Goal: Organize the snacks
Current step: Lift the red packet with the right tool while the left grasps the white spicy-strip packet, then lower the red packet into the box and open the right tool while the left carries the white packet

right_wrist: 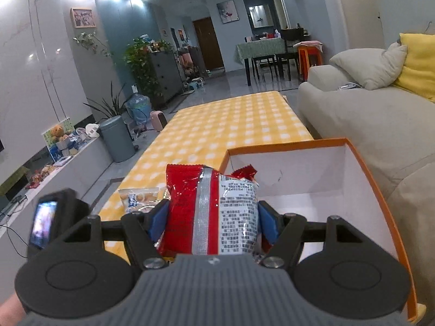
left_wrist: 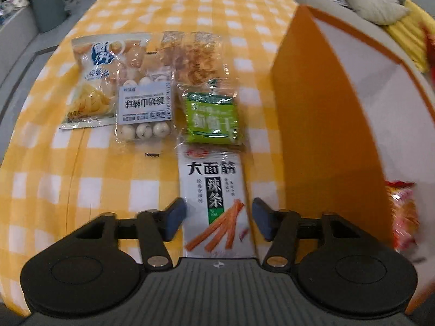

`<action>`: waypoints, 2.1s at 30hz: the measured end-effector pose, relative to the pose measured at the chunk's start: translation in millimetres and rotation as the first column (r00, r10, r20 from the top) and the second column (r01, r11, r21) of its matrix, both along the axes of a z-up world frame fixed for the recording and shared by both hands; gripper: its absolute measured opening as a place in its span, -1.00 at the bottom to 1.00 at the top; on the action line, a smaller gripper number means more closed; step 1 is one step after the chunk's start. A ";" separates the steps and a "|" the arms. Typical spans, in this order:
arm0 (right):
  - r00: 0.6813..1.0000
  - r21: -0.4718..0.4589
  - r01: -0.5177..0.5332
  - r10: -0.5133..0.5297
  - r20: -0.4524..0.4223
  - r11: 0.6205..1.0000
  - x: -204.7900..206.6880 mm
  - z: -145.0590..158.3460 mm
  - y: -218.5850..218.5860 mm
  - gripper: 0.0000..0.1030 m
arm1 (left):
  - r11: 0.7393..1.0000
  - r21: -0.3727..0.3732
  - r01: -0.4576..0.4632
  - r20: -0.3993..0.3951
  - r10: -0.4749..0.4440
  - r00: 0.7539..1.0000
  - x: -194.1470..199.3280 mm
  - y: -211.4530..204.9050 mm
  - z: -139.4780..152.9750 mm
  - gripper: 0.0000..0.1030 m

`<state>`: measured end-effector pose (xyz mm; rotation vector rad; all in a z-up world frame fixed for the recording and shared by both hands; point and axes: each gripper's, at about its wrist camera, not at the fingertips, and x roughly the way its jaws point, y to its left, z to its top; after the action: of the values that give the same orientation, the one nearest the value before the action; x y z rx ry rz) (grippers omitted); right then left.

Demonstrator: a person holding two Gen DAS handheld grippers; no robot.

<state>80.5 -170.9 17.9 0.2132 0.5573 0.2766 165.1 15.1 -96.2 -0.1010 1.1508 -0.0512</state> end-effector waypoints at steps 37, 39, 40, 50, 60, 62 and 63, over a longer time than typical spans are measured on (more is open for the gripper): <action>0.985 0.096 0.160 -0.153 -0.077 0.982 11.6 9.2 -53.2 0.31 | 0.983 -0.177 -0.048 -0.013 0.047 0.999 -31.2 36.6 60.9 0.06; 0.984 0.103 0.144 -0.132 -0.118 0.984 16.5 6.2 -51.7 0.31 | 0.980 -0.190 -0.054 0.019 0.059 0.998 -32.9 41.4 72.4 0.06; 0.983 0.108 0.132 -0.116 -0.143 0.985 20.4 3.8 -51.8 0.31 | 0.978 -0.200 -0.054 0.041 0.063 0.997 -34.8 43.9 78.2 0.06; 0.899 0.219 0.185 -0.075 -0.431 0.958 79.4 -34.7 -46.6 0.31 | 0.939 -0.337 -0.073 0.146 0.129 0.981 -32.8 72.1 100.2 0.06; 0.847 0.121 0.172 -0.084 -0.525 0.978 140.7 -63.0 -24.9 0.31 | 0.920 -0.385 -0.072 0.131 0.131 0.983 -26.1 81.1 90.5 0.06; 0.831 0.126 0.174 -0.077 -0.551 0.977 144.7 -73.0 -22.4 0.31 | 0.921 -0.385 -0.069 0.127 0.127 0.984 -24.2 79.8 88.3 0.06; 0.821 0.124 0.182 -0.081 -0.566 0.975 146.6 -78.1 -21.2 0.31 | 0.919 -0.387 -0.067 0.123 0.124 0.985 -23.3 79.1 86.6 0.06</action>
<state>227.2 -192.1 -60.2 0.5109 1.1004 0.1211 141.8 94.3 -9.6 -0.4938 0.9765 -0.1938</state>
